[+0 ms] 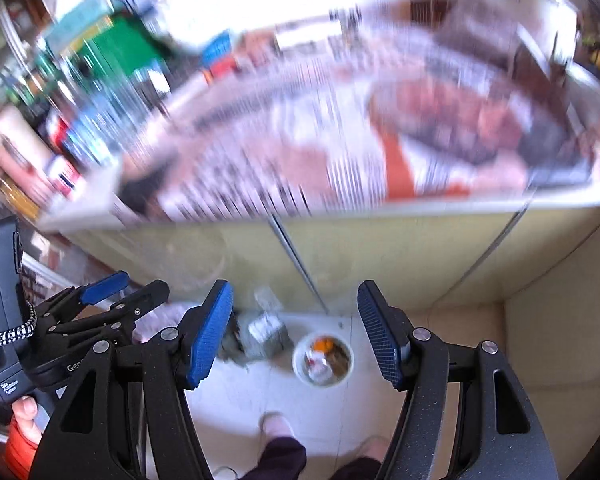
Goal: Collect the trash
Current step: 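Raise both open tools from the bucket back up to the counter, then grasp the white rectangular box with the left tool while the right tool grasps the small dark bottle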
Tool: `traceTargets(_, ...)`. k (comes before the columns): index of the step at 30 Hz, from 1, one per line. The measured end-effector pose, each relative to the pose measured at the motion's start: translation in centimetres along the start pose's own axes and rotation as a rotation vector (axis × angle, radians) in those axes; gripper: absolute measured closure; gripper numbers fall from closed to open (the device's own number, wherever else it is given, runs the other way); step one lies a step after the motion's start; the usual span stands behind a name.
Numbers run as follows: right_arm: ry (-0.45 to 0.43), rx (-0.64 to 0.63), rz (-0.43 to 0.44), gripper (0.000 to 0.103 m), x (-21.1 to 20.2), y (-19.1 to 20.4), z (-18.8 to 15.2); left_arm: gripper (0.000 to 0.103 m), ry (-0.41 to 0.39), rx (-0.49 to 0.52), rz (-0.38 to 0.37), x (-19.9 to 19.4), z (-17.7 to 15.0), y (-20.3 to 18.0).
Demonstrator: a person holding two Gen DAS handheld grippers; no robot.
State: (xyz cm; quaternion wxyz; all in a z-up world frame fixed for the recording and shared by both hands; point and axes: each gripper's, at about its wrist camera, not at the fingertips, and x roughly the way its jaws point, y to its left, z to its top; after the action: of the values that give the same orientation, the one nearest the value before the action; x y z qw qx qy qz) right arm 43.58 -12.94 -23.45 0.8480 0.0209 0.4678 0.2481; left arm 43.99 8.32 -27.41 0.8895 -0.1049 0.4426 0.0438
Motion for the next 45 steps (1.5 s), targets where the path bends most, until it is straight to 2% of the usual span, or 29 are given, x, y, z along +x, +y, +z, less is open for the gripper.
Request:
traceTargets(5,-0.122,-0.006,-0.045,0.042,-5.3,3.3,2.5,0.031,-0.118,0.046,-0.033,-6.6,4.2,0.6)
traceTargets(13,-0.288,-0.002,-0.125,0.041,-11.1,6.6,5.0,0.031,-0.285,0.132,-0.079,-14.8,8.0,1.3)
traceTargets(16,-0.333,-0.002,-0.137,0.034,-12.6,7.3,5.7,0.029,-0.324,0.160,-0.093,-16.4,8.9,1.2)
traceTargets(18,-0.367,-0.004,-0.146,0.026,-13.4,7.5,6.2,0.029,-0.348,0.168,-0.102,-17.2,9.5,1.0)
traceTargets(22,-0.429,-0.006,-0.190,0.019,-13.8,7.3,7.7,0.024,-0.376,0.184,-0.118,-17.3,11.0,0.6)
traceTargets(24,-0.456,-0.006,-0.198,0.016,-13.8,7.1,8.5,0.024,-0.383,0.190,-0.126,-16.7,12.2,0.1)
traceTargets(28,-0.504,-0.018,-0.214,0.015,-13.0,5.4,11.0,0.023,-0.393,0.198,-0.109,-14.5,14.7,-1.2)
traceTargets(32,-0.510,-0.024,-0.207,0.015,-10.9,2.9,14.5,0.023,-0.399,0.179,-0.092,-11.0,18.3,-2.4)
traceTargets(35,-0.492,-0.037,-0.190,0.015,-8.4,0.3,18.5,0.023,-0.386,0.154,-0.055,-7.5,22.0,-3.5)
traceTargets(40,-0.400,-0.072,-0.161,0.015,-3.2,-4.5,26.5,0.023,-0.307,0.097,-0.042,-0.5,28.7,-5.6)
traceTargets(45,-0.330,-0.125,-0.126,0.015,2.7,-8.6,32.8,0.023,-0.241,0.052,0.013,7.8,34.8,-6.8)
